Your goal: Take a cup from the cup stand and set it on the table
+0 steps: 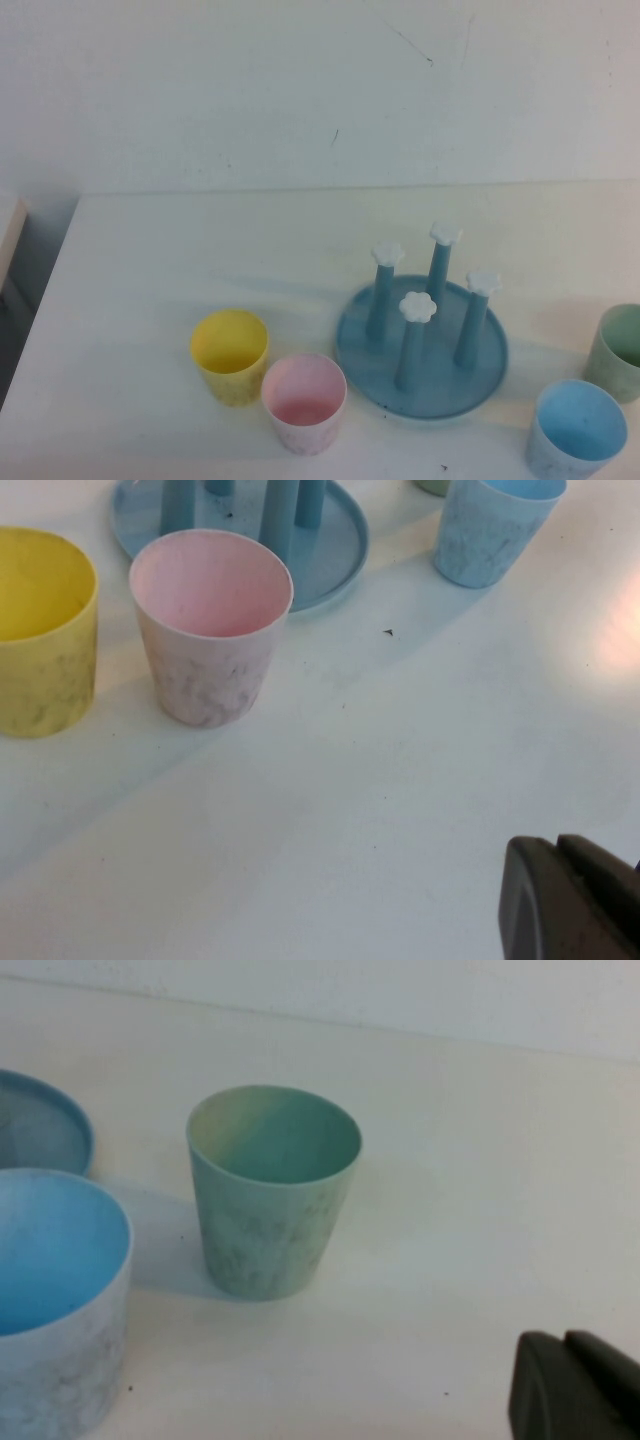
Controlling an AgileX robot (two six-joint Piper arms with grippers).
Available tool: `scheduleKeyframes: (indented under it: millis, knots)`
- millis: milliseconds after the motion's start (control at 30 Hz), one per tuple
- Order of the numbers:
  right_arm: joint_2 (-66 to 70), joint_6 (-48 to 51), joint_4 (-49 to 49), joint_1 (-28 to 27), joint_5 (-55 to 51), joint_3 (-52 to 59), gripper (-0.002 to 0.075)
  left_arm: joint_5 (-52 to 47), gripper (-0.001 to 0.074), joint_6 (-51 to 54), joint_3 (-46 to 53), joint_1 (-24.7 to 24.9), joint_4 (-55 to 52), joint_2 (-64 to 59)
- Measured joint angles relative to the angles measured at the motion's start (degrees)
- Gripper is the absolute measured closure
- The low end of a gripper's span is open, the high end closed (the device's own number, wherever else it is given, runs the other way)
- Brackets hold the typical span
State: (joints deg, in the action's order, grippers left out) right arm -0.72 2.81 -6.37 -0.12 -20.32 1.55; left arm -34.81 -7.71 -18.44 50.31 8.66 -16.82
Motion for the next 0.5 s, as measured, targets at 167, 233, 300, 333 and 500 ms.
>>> scheduleKeyframes:
  millis: [167, 233, 300, 333, 500]
  knots:
    - [0.0, 0.0, 0.0, 0.0, 0.0, 0.0, 0.0727, 0.0, 0.0737, 0.0, 0.0, 0.0, 0.0, 0.0]
    - [0.0, 0.0, 0.0, 0.0, 0.0, 0.0, 0.0727, -0.1, 0.0737, 0.0, 0.0, 0.0, 0.0, 0.0]
    - [0.0, 0.0, 0.0, 0.0, 0.0, 0.0, 0.0727, -0.1, 0.0737, 0.0, 0.0, 0.0, 0.0, 0.0]
    - [0.0, 0.1, 0.0, 0.0, 0.0, 0.0, 0.0727, -0.2, 0.0737, 0.0, 0.0, 0.0, 0.0, 0.0]
    - [0.0, 0.1, 0.0, 0.0, 0.0, 0.0, 0.0727, 2.2, 0.0737, 0.0, 2.3, -0.3, -2.8, 0.0]
